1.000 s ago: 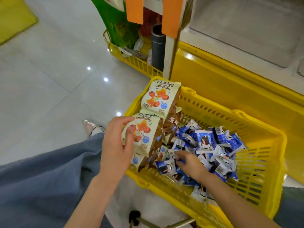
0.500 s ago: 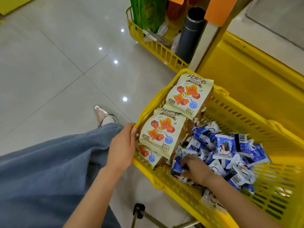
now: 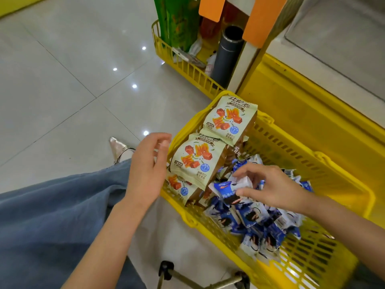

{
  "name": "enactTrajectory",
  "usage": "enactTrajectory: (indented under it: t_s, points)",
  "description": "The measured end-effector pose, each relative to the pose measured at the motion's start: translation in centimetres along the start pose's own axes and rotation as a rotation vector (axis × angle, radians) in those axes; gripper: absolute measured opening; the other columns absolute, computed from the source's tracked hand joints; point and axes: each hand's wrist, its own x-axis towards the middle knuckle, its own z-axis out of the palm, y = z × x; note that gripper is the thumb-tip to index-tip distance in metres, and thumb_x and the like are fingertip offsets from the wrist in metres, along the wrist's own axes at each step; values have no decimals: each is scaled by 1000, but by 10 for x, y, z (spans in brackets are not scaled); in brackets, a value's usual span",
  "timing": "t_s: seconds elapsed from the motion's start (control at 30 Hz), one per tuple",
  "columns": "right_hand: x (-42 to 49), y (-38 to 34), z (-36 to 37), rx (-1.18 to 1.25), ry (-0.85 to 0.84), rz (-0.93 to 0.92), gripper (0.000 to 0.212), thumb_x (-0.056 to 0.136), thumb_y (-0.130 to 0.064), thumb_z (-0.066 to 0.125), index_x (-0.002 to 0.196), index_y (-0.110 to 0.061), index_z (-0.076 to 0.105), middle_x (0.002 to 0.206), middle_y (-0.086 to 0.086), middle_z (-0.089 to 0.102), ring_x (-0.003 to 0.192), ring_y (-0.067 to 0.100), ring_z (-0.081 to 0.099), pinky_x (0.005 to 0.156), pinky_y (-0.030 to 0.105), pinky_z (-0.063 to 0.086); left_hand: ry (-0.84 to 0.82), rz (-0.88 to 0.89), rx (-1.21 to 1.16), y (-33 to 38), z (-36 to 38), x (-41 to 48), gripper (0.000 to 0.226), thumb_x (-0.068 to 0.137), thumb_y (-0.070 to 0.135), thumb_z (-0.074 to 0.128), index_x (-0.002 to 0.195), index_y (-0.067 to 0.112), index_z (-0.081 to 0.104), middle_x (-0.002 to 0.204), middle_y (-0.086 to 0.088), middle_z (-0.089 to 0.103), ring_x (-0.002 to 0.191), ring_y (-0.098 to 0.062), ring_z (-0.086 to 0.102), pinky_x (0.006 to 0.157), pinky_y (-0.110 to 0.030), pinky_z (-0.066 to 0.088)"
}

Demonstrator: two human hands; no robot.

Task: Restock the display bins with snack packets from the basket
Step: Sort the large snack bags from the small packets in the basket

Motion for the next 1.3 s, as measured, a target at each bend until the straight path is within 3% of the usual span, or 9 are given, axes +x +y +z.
enactTrajectory:
  t_s: [0.07,0.2,0.27,0.5,0.63,0.73,0.83,1.0,1.3]
  points:
    - [-4,-22,-9,82,6,-25,25,72,-35,73,96,-32,66,87,-5,65,70,2,56,66,14,45,-152,36,-131,24,-1,-5,19,95,36,40,100,34,58,97,18,64,91,6,59,72,-6,44]
    - [-6,-52,-9,163,-14,-108,26,70,-22,76,95,-24,69,77,-27,67,70,-6,62,66,8,45,-649,33,-164,49,-1,-20,27,86,48,45,110,46,54,111,22,61,102,2,57,85,-20,48]
    - [-7,-60,-5,355,41,-94,27,67,-16,76,92,-24,69,85,-13,74,78,2,69,70,15,53,-774,13,-144,54,2,-27,27,84,48,58,109,53,49,107,24,59,97,3,58,80,-19,51]
    - [0,-24,13,464,445,18,22,84,-9,65,96,-27,63,92,-7,71,85,8,68,73,16,54,-556,-174,-131,45,12,-28,41,85,31,63,125,27,53,113,8,62,98,-2,60,89,-27,51]
    - [11,53,59,64,78,334,34,87,-10,64,120,-13,55,116,4,60,104,12,57,92,23,46,-578,-153,-158,47,18,-24,35,83,35,62,117,29,54,110,9,64,97,-4,63,86,-35,54]
    - [18,96,85,-2,-102,401,56,87,-12,65,137,-8,40,141,9,43,129,21,43,105,30,38,-611,-131,-153,48,23,-23,32,76,46,57,107,39,53,103,13,65,93,-1,63,83,-30,55]
    - [24,120,103,-13,-111,435,75,81,-21,73,142,-13,30,149,6,30,139,24,28,111,34,30,-612,-152,-155,43,28,-25,30,78,40,59,108,36,55,100,15,66,91,-2,63,82,-28,54]
    - [24,132,127,-520,-117,260,100,74,-43,74,148,-14,14,153,2,19,141,17,18,115,34,11,-628,-222,-178,39,28,-23,45,70,47,57,113,34,53,111,9,62,99,-5,62,90,-35,52]
    - [30,126,125,-527,-214,322,121,69,-44,79,148,-6,-4,155,9,9,142,26,14,115,39,18,-620,-179,-157,46,35,-17,38,63,60,52,100,49,49,103,24,60,97,4,60,84,-23,54]
